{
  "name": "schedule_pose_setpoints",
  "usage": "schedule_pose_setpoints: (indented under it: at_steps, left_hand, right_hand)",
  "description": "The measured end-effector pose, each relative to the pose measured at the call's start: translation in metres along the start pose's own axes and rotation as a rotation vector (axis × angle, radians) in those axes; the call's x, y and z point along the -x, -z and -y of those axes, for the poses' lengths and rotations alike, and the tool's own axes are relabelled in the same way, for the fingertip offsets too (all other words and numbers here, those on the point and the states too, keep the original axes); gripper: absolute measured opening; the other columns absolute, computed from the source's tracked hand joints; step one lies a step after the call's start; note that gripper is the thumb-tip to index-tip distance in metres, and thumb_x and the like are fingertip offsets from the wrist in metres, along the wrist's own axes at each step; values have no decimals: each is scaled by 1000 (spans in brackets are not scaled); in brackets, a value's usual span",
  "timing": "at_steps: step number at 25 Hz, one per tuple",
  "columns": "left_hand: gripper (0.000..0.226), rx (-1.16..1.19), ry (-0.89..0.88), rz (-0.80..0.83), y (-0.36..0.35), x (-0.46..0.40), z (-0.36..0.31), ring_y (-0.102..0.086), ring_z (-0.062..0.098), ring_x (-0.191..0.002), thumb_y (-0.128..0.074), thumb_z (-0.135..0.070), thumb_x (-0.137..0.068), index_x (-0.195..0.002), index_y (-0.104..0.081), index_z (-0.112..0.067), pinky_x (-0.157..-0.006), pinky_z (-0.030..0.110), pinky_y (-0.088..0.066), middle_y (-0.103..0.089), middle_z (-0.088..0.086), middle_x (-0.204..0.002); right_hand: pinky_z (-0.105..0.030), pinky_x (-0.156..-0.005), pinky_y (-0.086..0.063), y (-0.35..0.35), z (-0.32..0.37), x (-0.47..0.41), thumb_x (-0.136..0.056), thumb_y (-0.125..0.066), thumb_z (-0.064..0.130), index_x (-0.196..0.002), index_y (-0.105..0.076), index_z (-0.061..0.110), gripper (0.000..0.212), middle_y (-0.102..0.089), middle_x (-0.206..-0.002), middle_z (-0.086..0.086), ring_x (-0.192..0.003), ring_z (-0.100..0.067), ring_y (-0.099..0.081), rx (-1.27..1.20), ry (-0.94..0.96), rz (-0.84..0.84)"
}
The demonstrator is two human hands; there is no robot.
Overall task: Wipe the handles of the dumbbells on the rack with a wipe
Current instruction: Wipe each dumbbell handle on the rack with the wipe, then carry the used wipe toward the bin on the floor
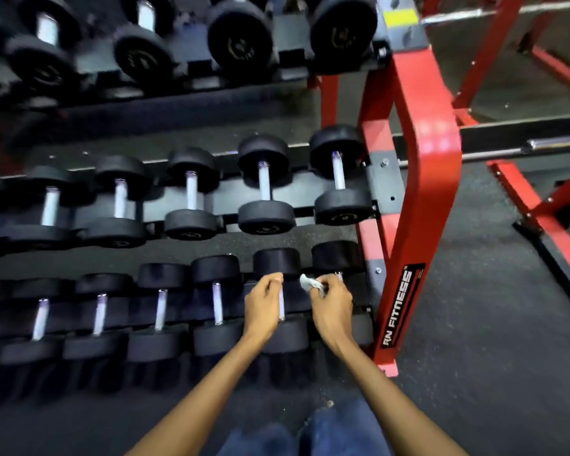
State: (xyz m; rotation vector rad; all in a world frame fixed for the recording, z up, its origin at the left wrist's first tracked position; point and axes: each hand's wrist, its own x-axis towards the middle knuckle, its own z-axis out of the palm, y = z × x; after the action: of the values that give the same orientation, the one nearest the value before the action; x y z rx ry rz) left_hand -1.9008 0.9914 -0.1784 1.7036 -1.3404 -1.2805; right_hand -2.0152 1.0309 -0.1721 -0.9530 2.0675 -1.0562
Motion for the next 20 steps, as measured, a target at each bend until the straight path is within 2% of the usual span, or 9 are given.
schedule_pose_setpoints:
  at_steps: [2, 6, 8, 11, 14, 16, 17, 20]
  left_hand:
    - [22, 39, 9, -69, 38, 31, -27, -62, 17, -105, -47, -18, -100, -103, -69, -17, -83, 12, -38, -68, -2, -106]
    - [23, 55, -22, -142, 104, 82, -43, -61, 15, -105, -49, -16, -100, -111, -68, -9, -87, 19, -40, -68, 2, -110]
    - [24, 19, -47, -192, 141, 107, -35, -59, 13, -103, -50, -16, -99, -114, -68, -8, -85, 18, -39, -68, 2, -113]
    - [23, 44, 11, -288, 198, 147, -15, -61, 20, -107, -52, -15, -98, -113, -68, -7, -87, 23, -42, -69, 5, -114]
    - [25, 58, 97, -410, 261, 185, 9, -59, 16, -103, -50, -19, -99, -116, -67, -12, -83, 22, -40, -66, -1, -109]
    - [27, 60, 139, -524, 308, 210, 28, -57, 14, -103, -49, -19, -99, -118, -66, -12, -79, 18, -36, -65, -2, -109]
    - [27, 71, 165, -576, 330, 220, 40, -57, 17, -107, -49, -18, -99, -120, -65, -11, -80, 17, -35, -66, 1, -113]
    - [28, 118, 241, -679, 389, 248, 70, -56, 19, -114, -51, -16, -98, -122, -64, -9, -84, 17, -34, -65, 6, -121]
  right_hand:
    - [-25, -68, -35, 10, 39, 33, -88, -57, 15, -89, -61, 13, 5, -59, -87, 1, -81, -17, -55, 20, 47, 64]
    - [-20, -65, -31, 14, 77, 91, -86, -61, 16, -81, -57, 19, 8, -57, -85, 4, -80, -14, -52, 55, 159, 146]
    - [-24, -67, -35, 6, 96, 119, -85, -62, 14, -78, -55, 22, 12, -61, -84, 1, -81, -17, -56, 60, 194, 192]
    - [-30, -75, -40, -20, 126, 165, -83, -62, 11, -77, -56, 18, 11, -63, -81, -1, -84, -23, -60, 105, 302, 296]
    - [-15, -73, -38, -61, 158, 217, -85, -61, 15, -81, -61, 12, 5, -62, -78, -1, -79, -19, -57, 120, 358, 454]
    - [-27, -87, -40, -100, 178, 253, -83, -59, 22, -80, -62, 14, 9, -63, -76, 0, -78, -17, -57, 118, 412, 543]
    - [-31, -88, -40, -119, 188, 271, -83, -58, 24, -80, -63, 15, 10, -63, -76, 1, -80, -17, -58, 131, 442, 592]
    - [-12, -59, -36, -172, 216, 322, -83, -59, 14, -81, -63, 14, 4, -59, -70, 10, -78, -12, -56, 159, 508, 755]
